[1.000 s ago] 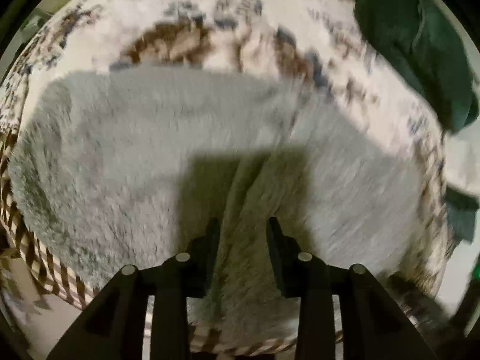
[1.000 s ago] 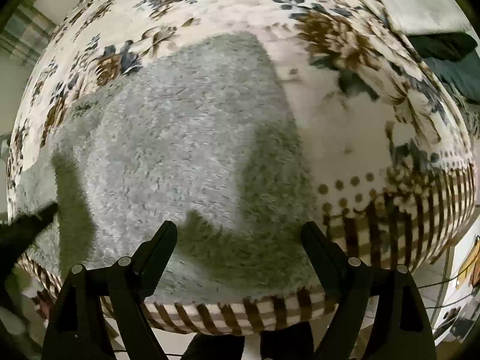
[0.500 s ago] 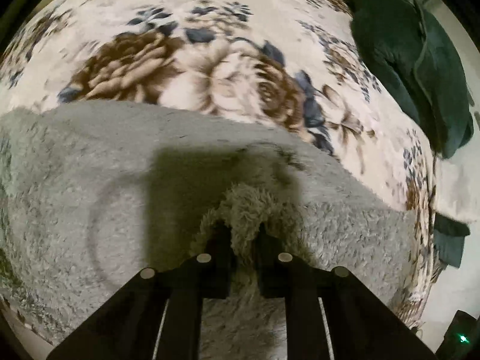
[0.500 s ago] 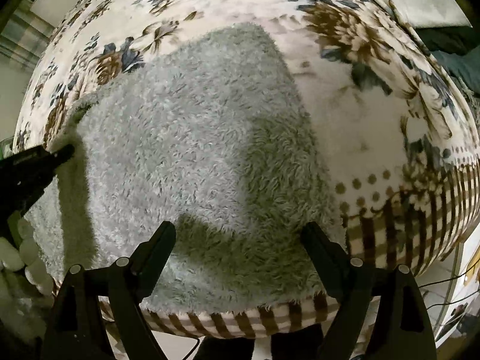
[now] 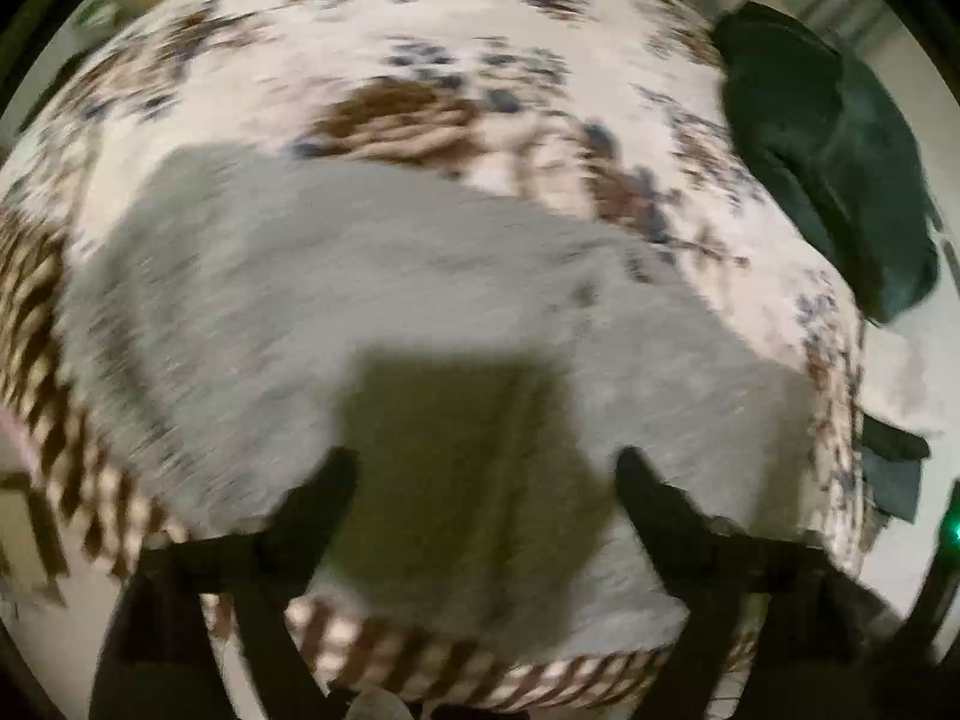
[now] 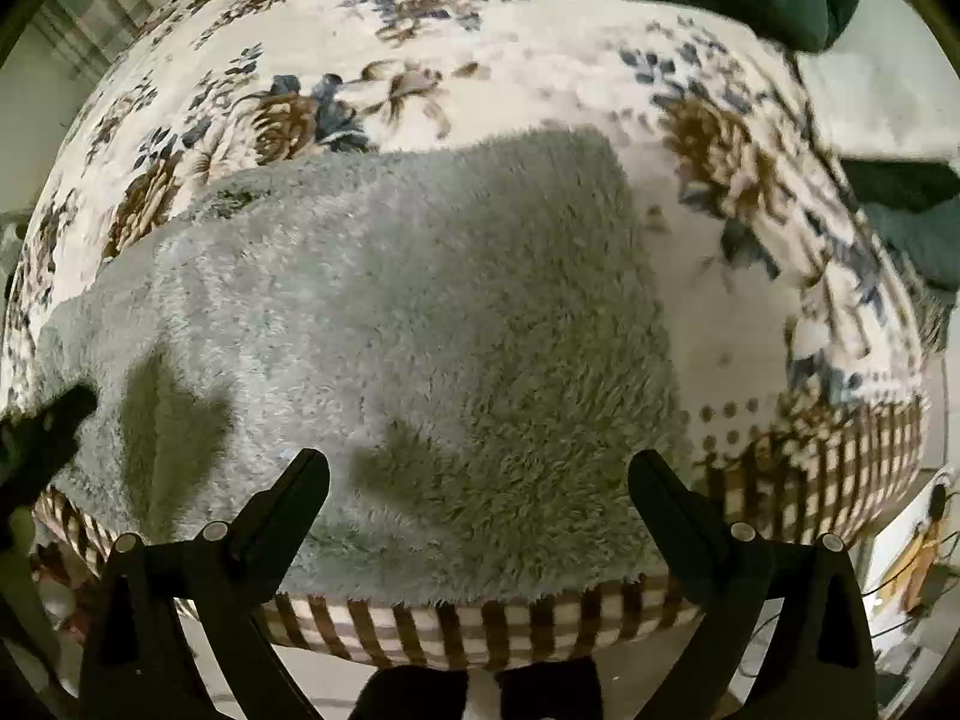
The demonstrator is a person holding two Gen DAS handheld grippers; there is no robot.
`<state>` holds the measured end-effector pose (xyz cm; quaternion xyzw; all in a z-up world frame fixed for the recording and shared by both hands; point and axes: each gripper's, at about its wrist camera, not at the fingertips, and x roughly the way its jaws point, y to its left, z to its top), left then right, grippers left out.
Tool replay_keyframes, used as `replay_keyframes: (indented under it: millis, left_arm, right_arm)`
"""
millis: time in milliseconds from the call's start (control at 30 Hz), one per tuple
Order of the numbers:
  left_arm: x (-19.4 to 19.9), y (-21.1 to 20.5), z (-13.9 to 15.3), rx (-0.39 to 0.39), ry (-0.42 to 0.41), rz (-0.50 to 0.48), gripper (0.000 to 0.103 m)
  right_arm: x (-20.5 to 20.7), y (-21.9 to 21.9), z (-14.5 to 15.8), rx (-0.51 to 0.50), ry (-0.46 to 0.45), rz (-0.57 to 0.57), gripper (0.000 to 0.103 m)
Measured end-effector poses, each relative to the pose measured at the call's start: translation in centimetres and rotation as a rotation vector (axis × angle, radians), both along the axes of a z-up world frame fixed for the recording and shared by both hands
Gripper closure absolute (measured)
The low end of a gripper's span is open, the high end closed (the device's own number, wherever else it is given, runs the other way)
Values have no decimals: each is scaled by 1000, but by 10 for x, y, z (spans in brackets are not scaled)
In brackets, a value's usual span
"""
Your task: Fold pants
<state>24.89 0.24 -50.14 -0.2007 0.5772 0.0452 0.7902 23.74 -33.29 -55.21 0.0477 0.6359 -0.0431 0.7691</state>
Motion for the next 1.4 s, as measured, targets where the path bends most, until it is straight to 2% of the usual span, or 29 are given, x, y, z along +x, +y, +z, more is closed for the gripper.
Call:
replay_keyframes:
  millis: [167, 333, 467, 567, 600, 667, 767, 1000, 1033, 1067, 1100, 1133, 1267, 1400]
  left_arm:
    - [-41, 48, -14, -46, 44, 150, 13]
    - [-71, 93, -30, -68, 70, 307, 13]
    - [-86, 125, -38, -105, 48, 433, 13]
    - [-99, 150, -47, -166, 16, 540, 13]
    - [-102, 160, -53, -209, -3, 585, 13]
    - [-103, 169, -61, -265, -26, 629, 13]
    - [-92, 183, -68, -304, -64, 669, 13]
    - [-41, 208, -92, -218, -56, 676, 13]
    - [-36, 210, -96, -204, -52, 667, 23]
    - [-33, 209, -93, -172, -71, 661, 37]
    - [-34, 208, -89, -154, -92, 645, 71]
    - [-35, 204, -83, -136, -109, 613, 85]
    - [-36, 175, -33, -30, -208, 509, 90]
    - [-36, 127, 45, 37, -303, 388, 91]
  right_arm:
    - [-4, 13, 18, -58, -28, 34, 1]
    - [-11, 30, 24, -60, -19, 62, 1]
    - [-15, 43, 20, -49, 4, 83, 1]
    - [-18, 52, 17, -35, 17, 107, 1]
    - [-19, 56, 15, -41, 18, 118, 1]
    - [-19, 60, 11, -43, 26, 133, 1]
    - [-18, 64, 3, -36, 47, 138, 1]
    - [-9, 67, -14, 5, 92, 129, 1]
    - [-7, 67, -17, 2, 97, 128, 1]
    - [-6, 66, -19, 1, 101, 125, 1]
    - [-5, 65, -21, 2, 103, 119, 1]
    - [-3, 63, -23, -1, 107, 113, 1]
    - [1, 56, -28, 25, 121, 112, 1]
    - [2, 42, -15, 72, 103, 103, 1]
